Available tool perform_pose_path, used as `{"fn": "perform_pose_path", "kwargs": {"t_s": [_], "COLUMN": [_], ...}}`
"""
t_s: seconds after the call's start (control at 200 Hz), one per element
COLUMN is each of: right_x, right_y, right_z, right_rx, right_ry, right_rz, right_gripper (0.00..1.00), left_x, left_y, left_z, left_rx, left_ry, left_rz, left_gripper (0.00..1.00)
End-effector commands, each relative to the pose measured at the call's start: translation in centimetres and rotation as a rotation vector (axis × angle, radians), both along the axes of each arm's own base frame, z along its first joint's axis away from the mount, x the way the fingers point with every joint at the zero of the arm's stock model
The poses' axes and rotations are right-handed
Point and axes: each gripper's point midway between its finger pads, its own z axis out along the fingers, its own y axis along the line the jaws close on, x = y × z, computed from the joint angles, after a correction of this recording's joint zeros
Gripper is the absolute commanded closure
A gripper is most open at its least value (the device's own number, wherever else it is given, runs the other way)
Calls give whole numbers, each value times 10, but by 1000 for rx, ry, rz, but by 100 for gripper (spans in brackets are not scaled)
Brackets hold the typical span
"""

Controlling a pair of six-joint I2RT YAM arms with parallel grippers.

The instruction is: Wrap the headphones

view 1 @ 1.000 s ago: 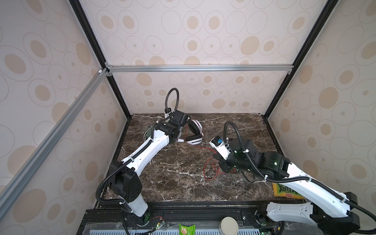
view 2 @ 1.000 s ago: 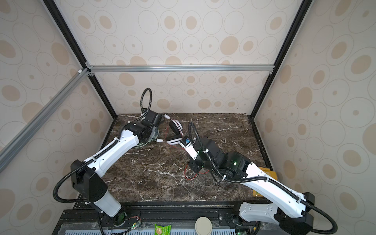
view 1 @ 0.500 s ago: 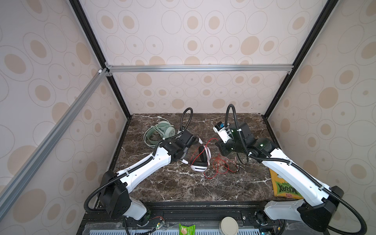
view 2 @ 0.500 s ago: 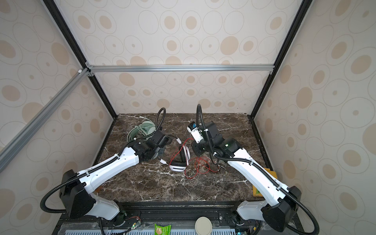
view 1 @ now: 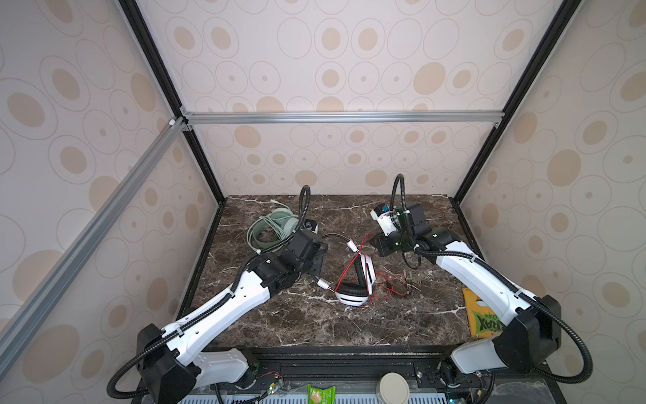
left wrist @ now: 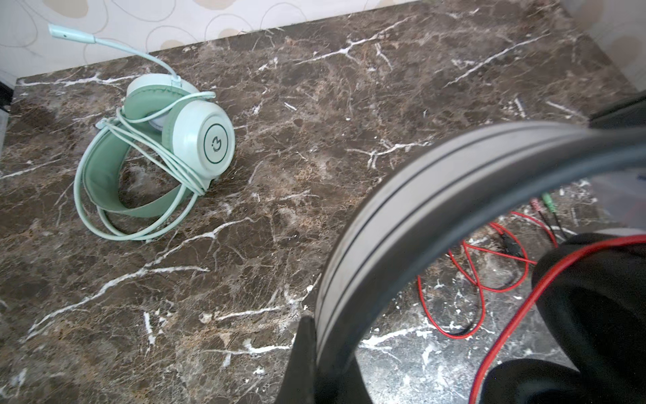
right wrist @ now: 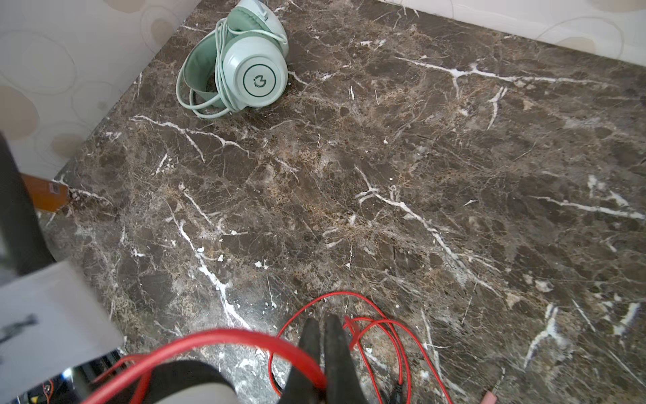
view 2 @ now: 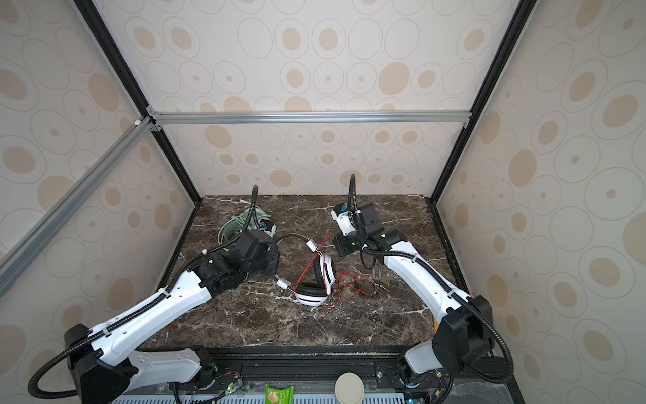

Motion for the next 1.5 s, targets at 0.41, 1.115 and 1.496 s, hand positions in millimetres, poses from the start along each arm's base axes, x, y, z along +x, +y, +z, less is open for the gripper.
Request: {"fn": "perform_pose_path", "kwargs": {"t_s": [0.41, 1.115, 1.496], "right_x": [-2, -51, -32], "right_y": [-3, -12, 2], "right_z": [-39, -55, -92], "right_rx": [128, 180, 186], "right_ry": [112, 96, 169], "right_rz": [-36, 33, 25], "right_gripper": [97, 36, 36], "left_x": [11, 55, 65], "left_y": [7, 65, 60], "left_z": [65, 120, 187], "left_rx": [-189, -446, -513], "left_ry": [-77, -73, -171], "left_rz": [61, 276, 236], "left_gripper": [100, 100, 100]}}
